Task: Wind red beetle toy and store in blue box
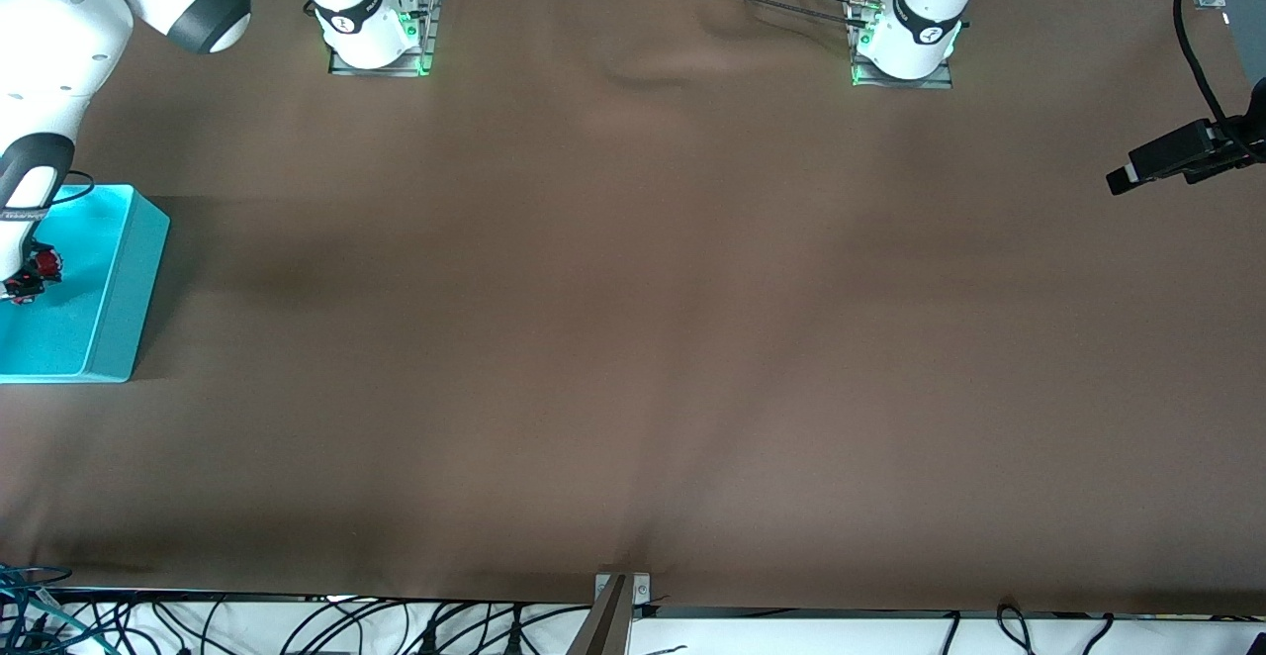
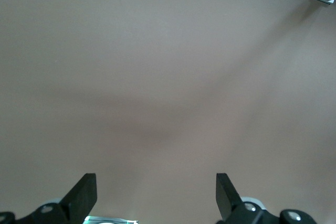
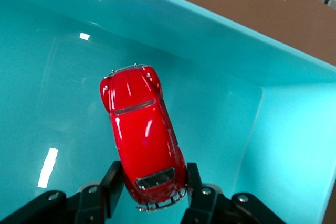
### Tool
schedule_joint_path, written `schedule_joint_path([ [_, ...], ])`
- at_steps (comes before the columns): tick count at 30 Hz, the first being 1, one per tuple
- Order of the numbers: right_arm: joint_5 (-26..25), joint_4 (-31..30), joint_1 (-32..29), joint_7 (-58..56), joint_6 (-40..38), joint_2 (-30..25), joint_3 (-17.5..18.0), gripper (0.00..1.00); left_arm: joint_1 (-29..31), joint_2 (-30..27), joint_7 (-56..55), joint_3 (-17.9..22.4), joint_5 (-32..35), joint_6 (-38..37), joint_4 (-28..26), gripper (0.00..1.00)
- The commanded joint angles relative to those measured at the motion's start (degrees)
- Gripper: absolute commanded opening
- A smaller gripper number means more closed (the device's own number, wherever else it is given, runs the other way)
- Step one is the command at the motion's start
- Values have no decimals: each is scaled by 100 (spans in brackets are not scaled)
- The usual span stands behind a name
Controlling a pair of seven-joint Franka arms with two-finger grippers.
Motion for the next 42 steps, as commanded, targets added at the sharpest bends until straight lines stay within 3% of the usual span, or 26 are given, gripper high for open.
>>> schedule_joint_path([
  [1, -90, -40, -10, 130, 146, 17, 44, 61, 35, 40, 39, -25, -87, -7, 94, 100],
  [3, -90, -31, -1, 227, 181, 35, 44, 67, 35, 40, 39, -25, -87, -7, 95, 100],
  [4, -90, -31, 17, 305, 207, 44, 44, 88, 35, 40, 39, -25, -78, -7, 95, 100],
  [18, -107, 30, 34, 298, 216, 9, -17, 88, 35, 154, 39, -25, -78, -7, 77, 100],
  [30, -151, 127, 192, 122, 50, -44, -404, 85, 27, 409, -40, -8, 106, 467, -37, 100],
  [42, -72, 777, 245, -54, -837, -62, -1001, 83, 18, 708, -32, -8, 581, 731, -37, 100],
])
